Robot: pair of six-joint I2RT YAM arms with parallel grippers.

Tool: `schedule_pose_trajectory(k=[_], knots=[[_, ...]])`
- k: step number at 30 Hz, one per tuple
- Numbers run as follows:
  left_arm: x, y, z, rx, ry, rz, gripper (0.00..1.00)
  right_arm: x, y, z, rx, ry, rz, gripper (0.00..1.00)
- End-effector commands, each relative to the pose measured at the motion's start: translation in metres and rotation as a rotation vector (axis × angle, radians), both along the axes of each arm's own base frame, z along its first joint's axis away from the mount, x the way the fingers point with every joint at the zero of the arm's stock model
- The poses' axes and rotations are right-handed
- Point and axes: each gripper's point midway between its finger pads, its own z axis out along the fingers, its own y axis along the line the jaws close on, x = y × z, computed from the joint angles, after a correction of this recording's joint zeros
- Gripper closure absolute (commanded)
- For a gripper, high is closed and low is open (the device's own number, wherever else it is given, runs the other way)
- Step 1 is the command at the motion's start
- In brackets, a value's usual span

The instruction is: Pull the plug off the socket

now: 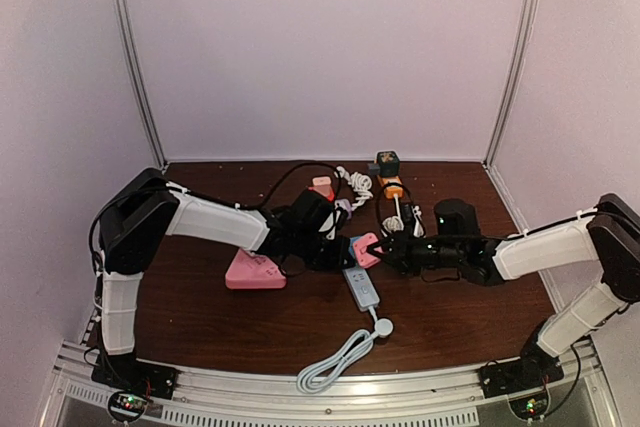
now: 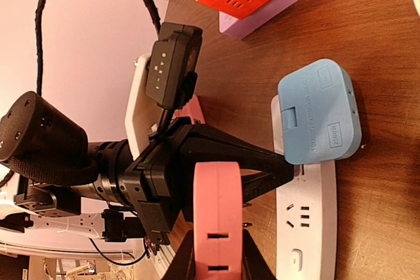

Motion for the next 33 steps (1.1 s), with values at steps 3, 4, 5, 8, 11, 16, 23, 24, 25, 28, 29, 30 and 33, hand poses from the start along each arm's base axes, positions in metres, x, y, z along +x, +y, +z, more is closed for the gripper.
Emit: schedule_pose_trajectory(k=[3, 4, 5, 8, 11, 16, 23, 24, 25, 28, 29, 30, 33], knots=[[-0.012, 0.020, -0.034, 0.156, 0.055, -0.005, 1.00, 0.019, -0.032, 0.007, -0.085, -0.029, -0.085, 1.00], [-0.010, 0.016, -0.028, 0.143, 0.043, -0.015, 1.00, 0.022, -0.038, 0.007, -0.105, -0.032, -0.099, 1.00], [-0.008, 0.012, -0.019, 0.131, 0.027, -0.023, 1.00, 0.025, -0.046, 0.004, -0.134, -0.022, -0.114, 1.00], [-0.002, 0.001, 0.006, 0.096, -0.011, -0.045, 1.00, 0.035, -0.070, 0.003, -0.179, -0.022, -0.162, 1.00], [0.002, -0.006, 0.027, 0.060, -0.042, -0.049, 1.00, 0.050, -0.101, -0.002, -0.243, 0.002, -0.233, 1.00], [0.003, -0.004, 0.056, 0.035, -0.086, -0.049, 1.00, 0.081, -0.172, -0.014, -0.399, 0.047, -0.405, 1.00], [0.009, 0.016, 0.074, 0.053, -0.124, -0.028, 1.00, 0.125, -0.229, -0.013, -0.575, 0.045, -0.534, 1.00], [0.010, 0.018, 0.077, 0.050, -0.127, -0.025, 1.00, 0.132, -0.233, -0.014, -0.592, 0.050, -0.539, 1.00], [0.010, 0.021, 0.078, 0.051, -0.127, -0.023, 1.00, 0.138, -0.235, -0.017, -0.620, 0.059, -0.541, 1.00], [0.014, 0.028, 0.087, 0.049, -0.141, -0.012, 1.00, 0.159, -0.247, -0.021, -0.706, 0.066, -0.566, 1.00], [0.014, 0.031, 0.090, 0.048, -0.144, -0.009, 1.00, 0.165, -0.250, -0.023, -0.724, 0.069, -0.570, 1.00], [0.015, 0.033, 0.091, 0.050, -0.145, -0.007, 1.00, 0.171, -0.252, -0.026, -0.737, 0.072, -0.572, 1.00], [0.017, 0.041, 0.098, 0.050, -0.156, 0.007, 1.00, 0.184, -0.254, -0.033, -0.761, 0.077, -0.562, 1.00]])
